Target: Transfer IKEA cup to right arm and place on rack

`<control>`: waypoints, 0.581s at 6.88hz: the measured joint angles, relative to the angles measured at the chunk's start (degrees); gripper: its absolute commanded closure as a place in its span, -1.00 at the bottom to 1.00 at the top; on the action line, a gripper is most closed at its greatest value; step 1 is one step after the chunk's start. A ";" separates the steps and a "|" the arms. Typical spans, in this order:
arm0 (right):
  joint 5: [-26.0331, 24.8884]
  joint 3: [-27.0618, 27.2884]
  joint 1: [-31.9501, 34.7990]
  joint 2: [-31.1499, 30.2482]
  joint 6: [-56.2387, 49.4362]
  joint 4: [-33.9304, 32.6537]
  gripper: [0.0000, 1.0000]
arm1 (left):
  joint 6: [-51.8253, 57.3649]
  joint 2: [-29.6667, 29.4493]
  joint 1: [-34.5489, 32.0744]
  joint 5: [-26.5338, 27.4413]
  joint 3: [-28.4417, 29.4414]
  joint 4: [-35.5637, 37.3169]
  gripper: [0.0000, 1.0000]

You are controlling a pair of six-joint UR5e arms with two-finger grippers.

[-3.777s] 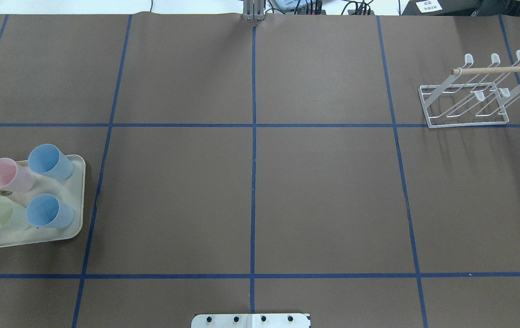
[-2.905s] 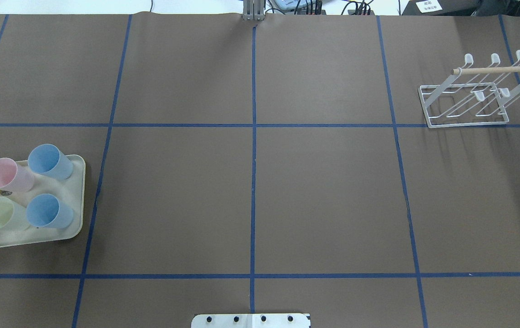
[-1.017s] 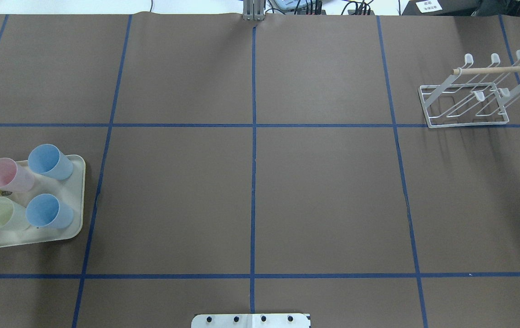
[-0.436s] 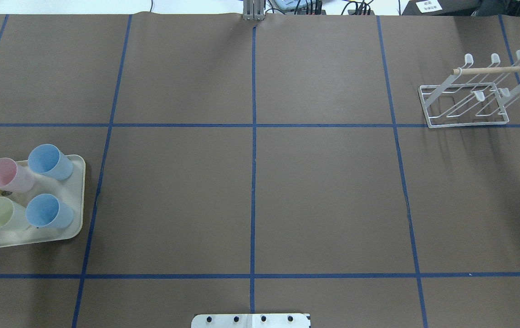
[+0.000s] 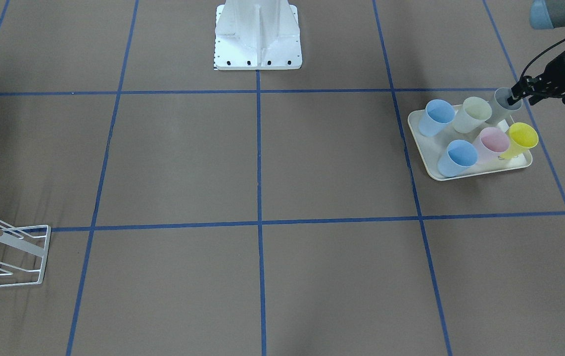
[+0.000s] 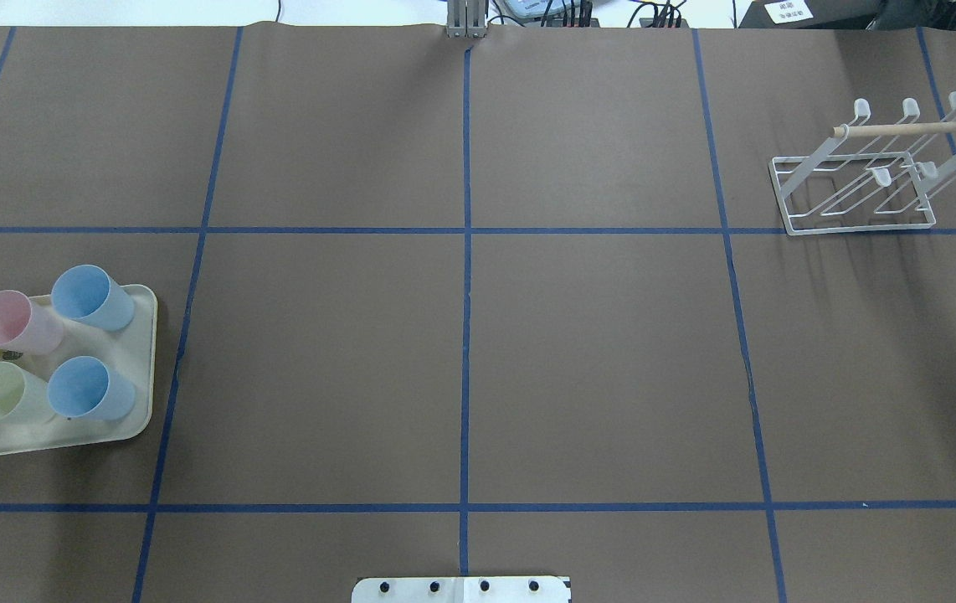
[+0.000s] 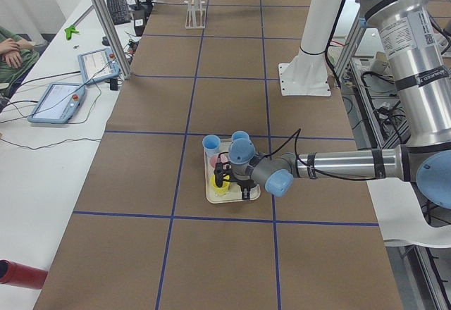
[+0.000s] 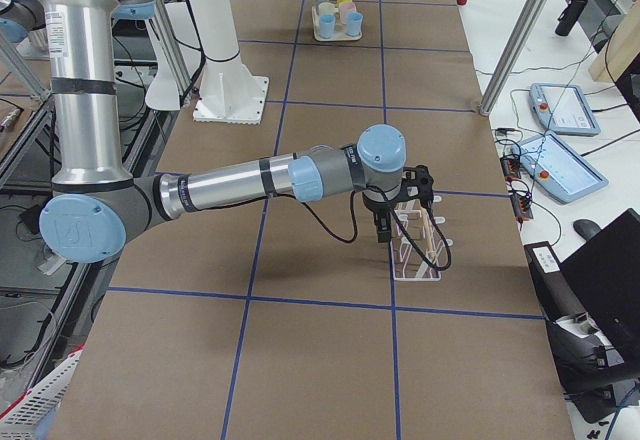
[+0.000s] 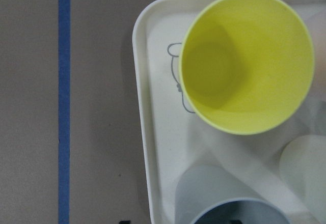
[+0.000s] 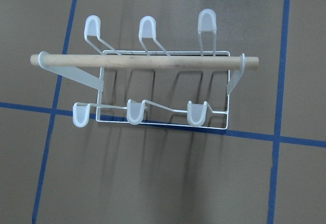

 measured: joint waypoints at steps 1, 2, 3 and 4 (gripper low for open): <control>0.01 -0.02 -0.04 0.00 0.00 0.00 -1.00 | 0.14 -0.08 0.11 0.02 0.18 -0.02 1.00; 0.01 0.00 -0.11 0.00 0.00 0.00 -1.00 | 0.20 -0.03 0.15 -0.01 0.16 -0.05 1.00; 0.01 0.18 -0.16 0.03 0.02 0.00 -1.00 | 0.21 0.14 0.10 -0.16 -0.14 -0.08 1.00; 0.05 0.76 -0.18 0.06 0.12 -0.02 -1.00 | 0.19 0.68 -0.14 -0.64 -1.06 -0.05 1.00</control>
